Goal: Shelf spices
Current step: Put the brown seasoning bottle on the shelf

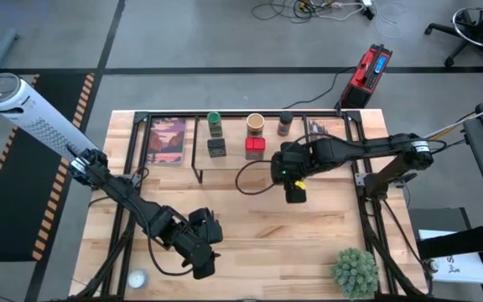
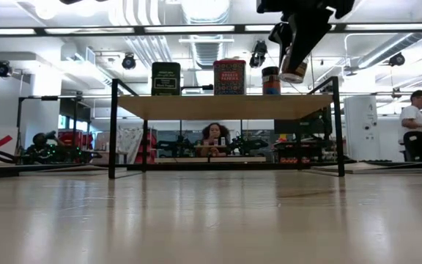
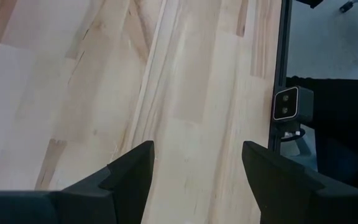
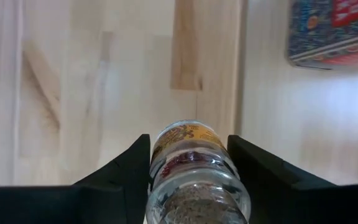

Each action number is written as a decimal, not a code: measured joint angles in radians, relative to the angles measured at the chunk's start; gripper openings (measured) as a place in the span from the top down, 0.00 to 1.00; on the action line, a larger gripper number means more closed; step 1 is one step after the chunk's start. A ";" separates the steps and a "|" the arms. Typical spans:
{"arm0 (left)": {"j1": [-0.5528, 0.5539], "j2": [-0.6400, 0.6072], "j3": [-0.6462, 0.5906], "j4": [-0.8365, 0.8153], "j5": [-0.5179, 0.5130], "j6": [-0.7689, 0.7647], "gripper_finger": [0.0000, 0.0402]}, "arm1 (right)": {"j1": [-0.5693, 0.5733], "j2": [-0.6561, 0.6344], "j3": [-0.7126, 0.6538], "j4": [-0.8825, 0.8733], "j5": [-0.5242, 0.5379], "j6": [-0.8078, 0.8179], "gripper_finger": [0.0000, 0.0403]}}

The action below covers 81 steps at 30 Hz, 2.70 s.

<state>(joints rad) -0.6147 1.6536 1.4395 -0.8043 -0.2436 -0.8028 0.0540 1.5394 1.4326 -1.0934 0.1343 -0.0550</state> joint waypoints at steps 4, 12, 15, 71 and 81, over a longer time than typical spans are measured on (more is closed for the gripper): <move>0.000 0.000 0.000 0.000 0.000 0.000 0.42 | -0.033 0.000 0.000 0.002 0.004 -0.033 0.58; 0.000 0.000 0.000 0.001 0.000 0.005 0.42 | -0.100 -0.001 0.000 0.003 0.003 -0.023 0.54; 0.000 0.000 0.000 0.001 0.000 0.008 0.42 | -0.125 -0.001 0.000 0.004 0.005 -0.001 0.56; 0.000 0.000 0.000 0.004 -0.001 0.028 0.42 | -0.190 -0.029 0.000 0.041 0.105 -0.096 0.41; -0.001 0.000 0.000 0.004 -0.001 0.023 0.42 | -0.133 -0.114 0.017 0.011 0.105 -0.079 0.43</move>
<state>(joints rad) -0.6155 1.6535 1.4395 -0.8005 -0.2443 -0.7795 -0.0792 1.4253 1.4499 -1.0825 0.2395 -0.1338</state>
